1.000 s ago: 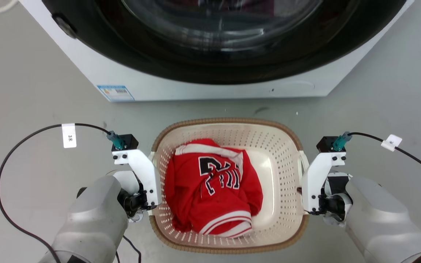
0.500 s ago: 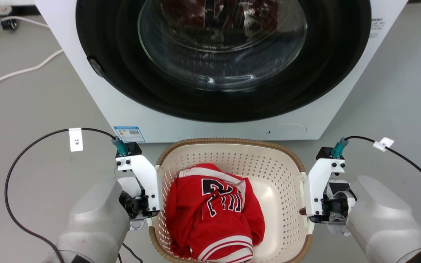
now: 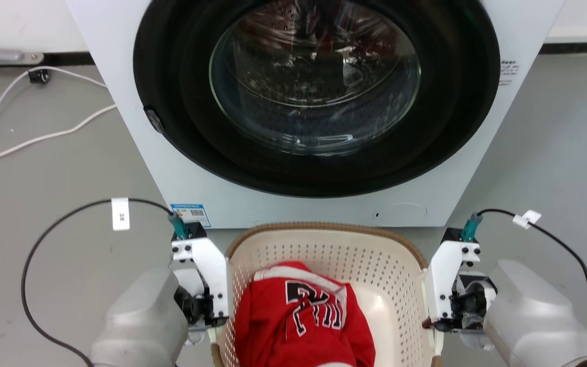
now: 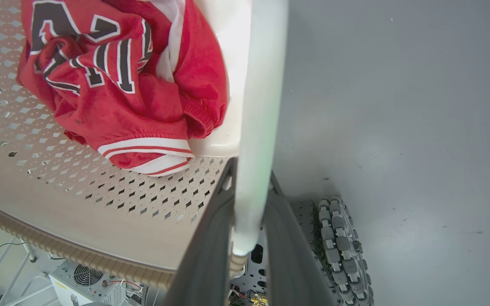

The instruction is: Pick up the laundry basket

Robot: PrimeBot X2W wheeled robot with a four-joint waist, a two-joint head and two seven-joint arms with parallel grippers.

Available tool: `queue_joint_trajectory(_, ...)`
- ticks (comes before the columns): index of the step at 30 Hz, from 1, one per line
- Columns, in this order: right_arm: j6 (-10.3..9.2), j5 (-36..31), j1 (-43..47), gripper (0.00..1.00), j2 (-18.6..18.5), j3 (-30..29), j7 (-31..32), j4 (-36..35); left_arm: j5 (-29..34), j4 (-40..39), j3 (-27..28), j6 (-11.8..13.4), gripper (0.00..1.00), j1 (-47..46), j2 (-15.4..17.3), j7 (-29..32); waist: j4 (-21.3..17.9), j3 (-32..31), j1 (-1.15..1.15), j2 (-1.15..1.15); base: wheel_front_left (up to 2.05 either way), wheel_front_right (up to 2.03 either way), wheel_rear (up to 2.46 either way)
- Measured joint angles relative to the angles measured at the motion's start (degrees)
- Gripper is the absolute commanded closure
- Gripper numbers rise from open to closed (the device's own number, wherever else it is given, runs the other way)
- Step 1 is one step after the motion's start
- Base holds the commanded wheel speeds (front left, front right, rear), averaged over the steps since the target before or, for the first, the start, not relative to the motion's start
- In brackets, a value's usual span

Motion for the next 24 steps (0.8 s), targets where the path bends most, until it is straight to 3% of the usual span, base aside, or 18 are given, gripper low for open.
queue_joint_trajectory(24, 0.0, -0.3, 2.08, 1.0, 0.33, 0.75, -2.33, 0.94, -1.36, 0.07, -1.91, 0.01, 1.0, 2.52, -0.42, -0.23, 0.47, -2.82, 0.0, 0.0, 0.0, 0.0, 0.0)
